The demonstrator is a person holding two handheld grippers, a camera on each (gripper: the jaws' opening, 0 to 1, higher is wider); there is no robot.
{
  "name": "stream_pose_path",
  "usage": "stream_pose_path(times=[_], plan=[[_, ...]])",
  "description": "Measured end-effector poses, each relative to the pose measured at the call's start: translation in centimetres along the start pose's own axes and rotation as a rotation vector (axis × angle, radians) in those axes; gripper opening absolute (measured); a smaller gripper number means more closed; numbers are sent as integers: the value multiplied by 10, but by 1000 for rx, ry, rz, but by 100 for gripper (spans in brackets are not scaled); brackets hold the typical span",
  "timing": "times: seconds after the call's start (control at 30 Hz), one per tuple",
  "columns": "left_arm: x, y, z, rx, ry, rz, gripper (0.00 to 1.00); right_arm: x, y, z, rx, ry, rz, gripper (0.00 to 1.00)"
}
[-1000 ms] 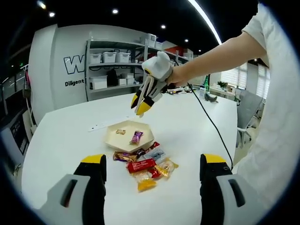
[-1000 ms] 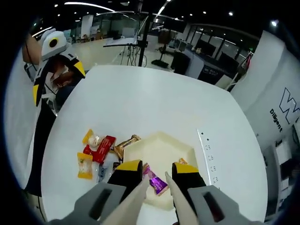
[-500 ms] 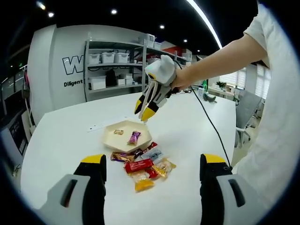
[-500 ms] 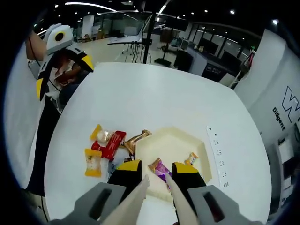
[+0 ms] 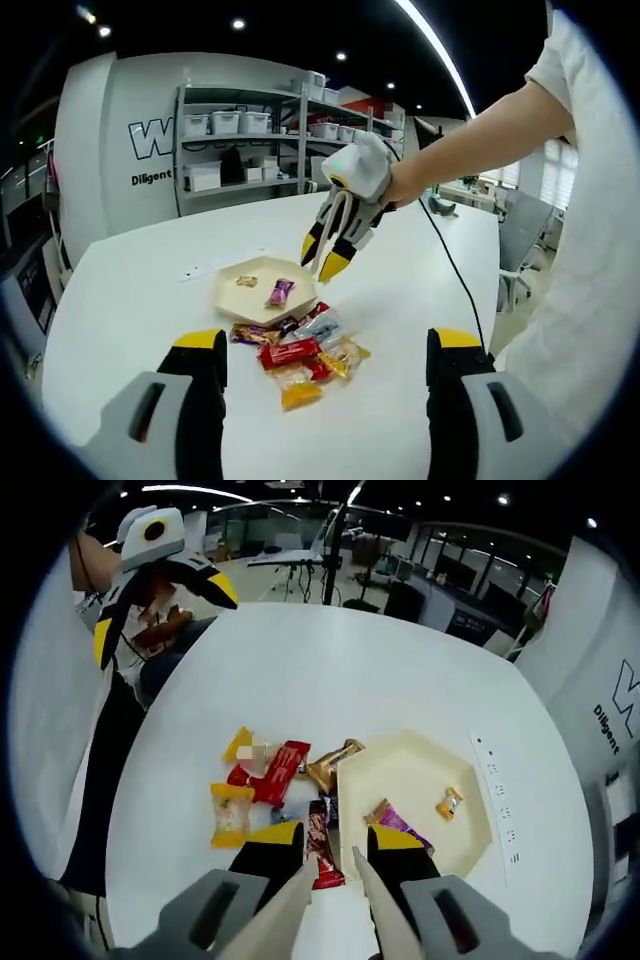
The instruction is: Place the target food into the container with the food tongs after gripping and lifting it, then release it inside without dropping or visibly crushing the food.
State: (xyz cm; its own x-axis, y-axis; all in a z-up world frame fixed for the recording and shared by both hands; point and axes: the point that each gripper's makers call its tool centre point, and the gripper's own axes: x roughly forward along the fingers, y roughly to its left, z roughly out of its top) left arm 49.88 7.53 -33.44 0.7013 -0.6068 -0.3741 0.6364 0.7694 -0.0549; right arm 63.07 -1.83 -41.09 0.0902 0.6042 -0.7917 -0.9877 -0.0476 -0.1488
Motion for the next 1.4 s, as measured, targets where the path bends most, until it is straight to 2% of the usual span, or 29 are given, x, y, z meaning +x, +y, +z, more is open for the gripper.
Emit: stream_pose_path(times=[0.37,0.87,1.1,1.4], plan=[[-2,1,-3,-4,1,2,79,17,32,-11,-4,16,53,20],[-3,0,-3,-8,1,6,79,35,83,-11,-45,12,149,20],[-4,0,-3,-9,3,7,79,41,96,-8,-64,6,172,20],[-7,3,-7,-15,6,17,79,48,100,-3,-82,1,181,20]])
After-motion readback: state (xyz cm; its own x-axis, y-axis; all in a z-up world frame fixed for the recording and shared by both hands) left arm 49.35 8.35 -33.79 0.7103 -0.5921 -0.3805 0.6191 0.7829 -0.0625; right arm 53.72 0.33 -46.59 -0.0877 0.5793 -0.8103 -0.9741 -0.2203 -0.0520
